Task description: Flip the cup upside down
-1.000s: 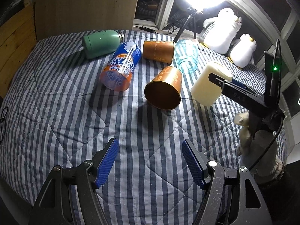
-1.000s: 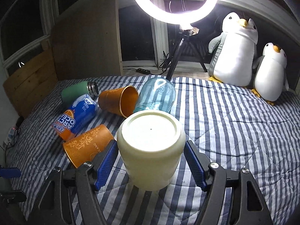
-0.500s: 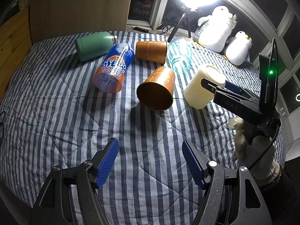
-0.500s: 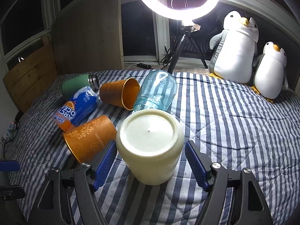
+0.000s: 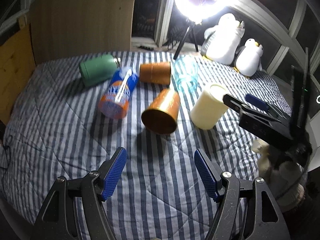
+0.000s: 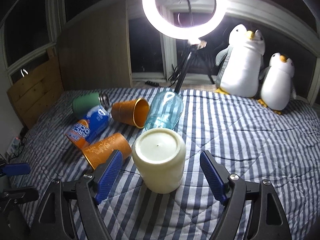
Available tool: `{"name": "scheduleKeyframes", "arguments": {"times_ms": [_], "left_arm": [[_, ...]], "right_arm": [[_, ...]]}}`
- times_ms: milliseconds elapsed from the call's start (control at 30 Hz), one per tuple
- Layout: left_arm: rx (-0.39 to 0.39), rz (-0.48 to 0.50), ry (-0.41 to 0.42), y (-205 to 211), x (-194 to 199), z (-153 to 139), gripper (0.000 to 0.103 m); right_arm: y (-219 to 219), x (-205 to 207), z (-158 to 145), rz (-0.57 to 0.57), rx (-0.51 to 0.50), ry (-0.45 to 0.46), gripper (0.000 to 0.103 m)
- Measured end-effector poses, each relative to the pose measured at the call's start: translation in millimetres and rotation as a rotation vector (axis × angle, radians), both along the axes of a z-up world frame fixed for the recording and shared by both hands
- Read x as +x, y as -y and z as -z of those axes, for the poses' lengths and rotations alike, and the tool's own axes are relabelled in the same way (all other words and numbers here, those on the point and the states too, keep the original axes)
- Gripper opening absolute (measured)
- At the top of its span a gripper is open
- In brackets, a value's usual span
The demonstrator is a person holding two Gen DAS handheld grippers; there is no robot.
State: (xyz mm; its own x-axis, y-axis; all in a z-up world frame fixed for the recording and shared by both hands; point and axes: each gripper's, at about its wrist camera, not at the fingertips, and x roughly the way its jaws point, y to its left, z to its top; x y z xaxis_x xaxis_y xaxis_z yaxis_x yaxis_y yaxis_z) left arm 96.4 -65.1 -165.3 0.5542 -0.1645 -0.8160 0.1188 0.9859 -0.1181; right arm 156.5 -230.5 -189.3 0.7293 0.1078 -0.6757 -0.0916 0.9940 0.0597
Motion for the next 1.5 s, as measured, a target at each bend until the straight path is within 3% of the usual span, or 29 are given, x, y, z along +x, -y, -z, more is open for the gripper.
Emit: {"name": "scheduleKeyframes", "arguments": {"times_ms": [100, 200, 467, 567, 867, 1500], "left_arm": [[0.018, -0.005, 0.071, 3, -6, -14, 0.074], [0.041, -0.022, 0.178, 6, -16, -34, 0.081], [0.136, -0.118, 0.553, 13, -59, -92, 0.097], [0.126, -0.135, 0.608, 12, -68, -109, 0.1], [0.111, -0.153, 0.666, 8, -90, -125, 0.102], [0.082, -0.112, 0.628, 3, -90, -122, 0.102]], "right_arm": [[1, -16, -21, 0.031, -0.01, 0.062, 0.077], [3, -31, -45, 0.07, -0.017, 0.13, 0.08], [4, -79, -102, 0.164, -0.019, 0.313, 0.094], [4, -97, -118, 0.187, -0.025, 0.364, 0.095], [1, -135, -139, 0.246, -0.029, 0.441, 0.101], [-5, -157, -147, 0.29, -0.058, 0.463, 0.102]]}}
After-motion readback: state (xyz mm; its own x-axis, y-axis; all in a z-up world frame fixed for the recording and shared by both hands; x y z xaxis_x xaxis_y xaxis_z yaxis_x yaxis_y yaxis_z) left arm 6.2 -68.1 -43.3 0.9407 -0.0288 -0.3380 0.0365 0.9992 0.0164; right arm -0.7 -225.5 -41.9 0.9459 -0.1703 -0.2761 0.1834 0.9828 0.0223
